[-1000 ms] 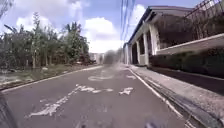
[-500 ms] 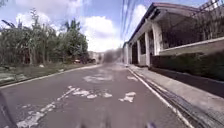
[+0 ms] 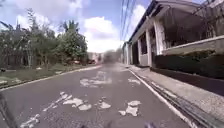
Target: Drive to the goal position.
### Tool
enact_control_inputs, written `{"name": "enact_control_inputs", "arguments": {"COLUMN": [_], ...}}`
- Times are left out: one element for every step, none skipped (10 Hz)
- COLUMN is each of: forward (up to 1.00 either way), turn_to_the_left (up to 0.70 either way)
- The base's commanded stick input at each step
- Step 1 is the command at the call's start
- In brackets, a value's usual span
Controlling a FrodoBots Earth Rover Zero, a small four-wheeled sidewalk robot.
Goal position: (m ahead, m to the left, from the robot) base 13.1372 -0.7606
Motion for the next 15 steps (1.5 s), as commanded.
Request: {"name": "enact_control_inputs", "arguments": {"forward": [0.70, 0.70, 0.70, 0.70, 0.70, 0.70, 0.70, 0.70, 0.70, 0.70, 0.70, 0.70, 0.70, 0.70, 0.70], "turn_to_the_left": [0.00, 0.00, 0.00, 0.00, -0.07, -0.14, -0.10, -0.03, 0.00, -0.04, -0.10, -0.11, -0.02, 0.00, 0.00]}}
